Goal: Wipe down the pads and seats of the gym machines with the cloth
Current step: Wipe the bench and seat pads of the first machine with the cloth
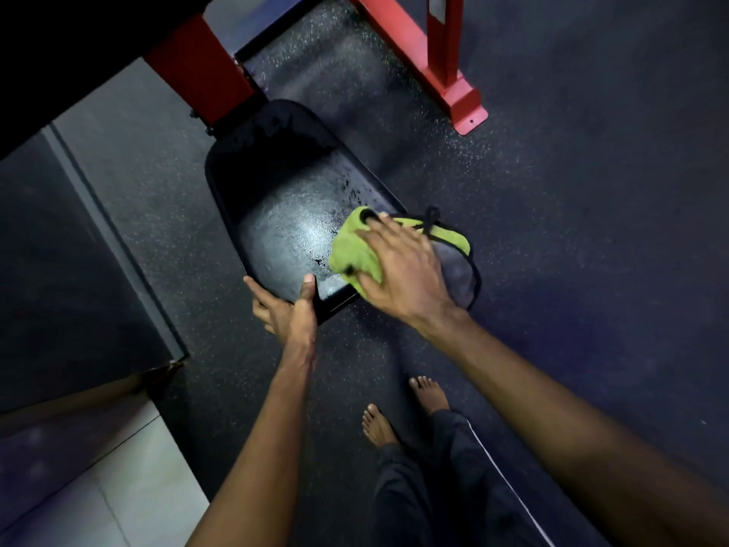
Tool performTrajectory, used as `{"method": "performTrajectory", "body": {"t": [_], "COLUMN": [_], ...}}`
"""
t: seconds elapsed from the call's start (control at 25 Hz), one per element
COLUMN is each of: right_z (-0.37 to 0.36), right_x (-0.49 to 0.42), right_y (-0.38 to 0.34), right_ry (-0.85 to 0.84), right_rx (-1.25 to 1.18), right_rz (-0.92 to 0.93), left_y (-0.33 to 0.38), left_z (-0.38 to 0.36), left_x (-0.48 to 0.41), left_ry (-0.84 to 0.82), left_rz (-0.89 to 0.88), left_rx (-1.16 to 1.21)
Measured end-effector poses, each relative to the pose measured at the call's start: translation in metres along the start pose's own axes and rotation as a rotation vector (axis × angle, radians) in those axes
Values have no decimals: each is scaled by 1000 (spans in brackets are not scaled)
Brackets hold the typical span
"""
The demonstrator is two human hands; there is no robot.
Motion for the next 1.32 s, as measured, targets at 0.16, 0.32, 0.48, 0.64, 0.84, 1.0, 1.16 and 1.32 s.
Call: {"method": "performTrajectory", "body": {"t": [0.16,0.32,0.48,0.64,0.84,1.0,1.16,1.32], "right_z": [-7,-20,-12,3,-20,-7,6,13], "right_x": [-46,-55,-16,-46,-75,-34,-64,-118], "right_y": [-16,-55,-42,-1,-48,-25,-2,-7], "right_ry": [31,-32,-157,-3,-77,-89,84,86], "right_rx": [79,128,55,80,152,57,6,-93], "right_rz": [-17,-24,155,-58,10,106,-177,-255], "left_y": [3,0,5,8,8,11,29,55], "left_z": [-4,-2,-1,-1,1,2,4,-5], "left_x": [-1,-3,-2,2,-1,-2,-2,-29], "left_ry": [7,2,-26,-55,-60,-50,14,11], "left_rz": [-24,0,21,13,19,65,-130,-196], "left_rx": [-28,-29,-45,-34,-27,-71,-241,-292]}}
Point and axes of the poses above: each hand's wrist, its own x-axis away from the middle knuckle, its own z-axis out of the back of the hand, y = z × x, the point moved 4 cm from there along -x, towards the middle knuckle, and after that the axes turned 3 degrees about y, right-handed, at the moved point
